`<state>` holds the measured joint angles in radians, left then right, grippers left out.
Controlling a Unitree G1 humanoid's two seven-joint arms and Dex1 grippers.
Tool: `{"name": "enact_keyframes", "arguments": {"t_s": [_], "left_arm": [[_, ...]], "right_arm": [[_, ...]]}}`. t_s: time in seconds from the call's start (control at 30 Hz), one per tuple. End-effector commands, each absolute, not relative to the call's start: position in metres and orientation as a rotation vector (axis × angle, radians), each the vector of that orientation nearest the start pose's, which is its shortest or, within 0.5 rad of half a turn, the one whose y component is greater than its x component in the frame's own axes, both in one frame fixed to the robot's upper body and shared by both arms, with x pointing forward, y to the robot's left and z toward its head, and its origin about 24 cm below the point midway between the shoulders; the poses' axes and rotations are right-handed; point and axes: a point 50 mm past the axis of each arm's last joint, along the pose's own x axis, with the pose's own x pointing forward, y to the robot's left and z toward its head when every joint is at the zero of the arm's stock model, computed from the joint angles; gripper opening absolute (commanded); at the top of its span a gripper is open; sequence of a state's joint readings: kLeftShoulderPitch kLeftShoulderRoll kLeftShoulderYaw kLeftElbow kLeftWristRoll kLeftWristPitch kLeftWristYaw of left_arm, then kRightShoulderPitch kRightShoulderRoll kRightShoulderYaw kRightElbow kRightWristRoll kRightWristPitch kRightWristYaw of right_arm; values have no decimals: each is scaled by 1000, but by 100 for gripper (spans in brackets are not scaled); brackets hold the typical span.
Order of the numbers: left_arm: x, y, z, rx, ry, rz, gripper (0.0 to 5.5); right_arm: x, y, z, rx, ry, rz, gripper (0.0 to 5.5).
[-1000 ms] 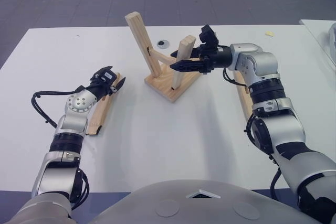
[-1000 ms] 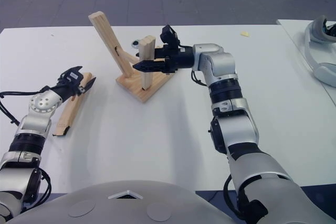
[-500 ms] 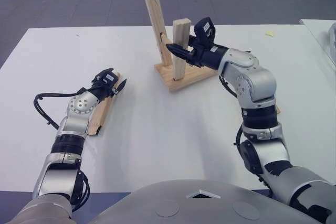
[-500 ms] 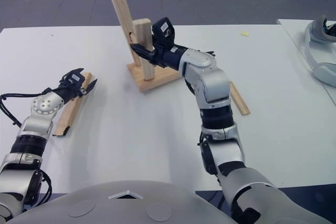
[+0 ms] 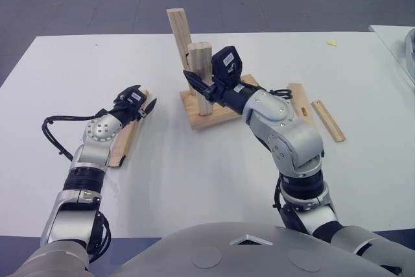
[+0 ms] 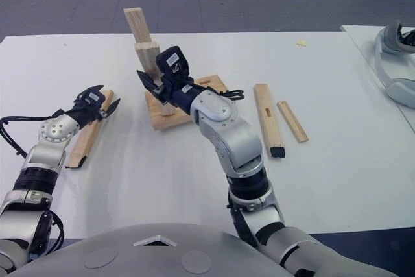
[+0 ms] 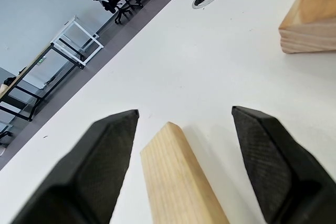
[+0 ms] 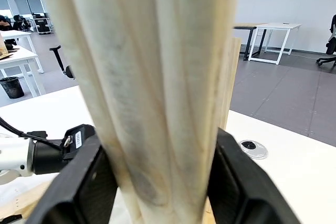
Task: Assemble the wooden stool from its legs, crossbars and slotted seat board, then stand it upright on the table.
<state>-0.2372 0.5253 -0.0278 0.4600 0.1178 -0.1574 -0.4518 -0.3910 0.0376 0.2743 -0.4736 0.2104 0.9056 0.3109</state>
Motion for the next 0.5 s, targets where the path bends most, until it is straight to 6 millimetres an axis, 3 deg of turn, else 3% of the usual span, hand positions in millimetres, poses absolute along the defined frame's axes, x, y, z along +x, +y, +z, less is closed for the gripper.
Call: {"name": "enact_keyframes", "arguments": {"t_s": [0.03,0.17,0.23,0.4,0.5], "left_arm": [[285,247,35,615,218,-402,330],[285,248,35,614,218,-392,330],[286,246,35,612,213,-394,330],[288,248,38,627,207,-396,330],[289,249,40,646,208,-405,330]], "right_arm": [[241,-24,153,145,167,977,291],[226,-20,155,256,224,1163,355],[221,-28,158,260,241,1232,355],[250,-91,210,389,52,1268,355],[271,-128,228,372,-20,1144,355]]}}
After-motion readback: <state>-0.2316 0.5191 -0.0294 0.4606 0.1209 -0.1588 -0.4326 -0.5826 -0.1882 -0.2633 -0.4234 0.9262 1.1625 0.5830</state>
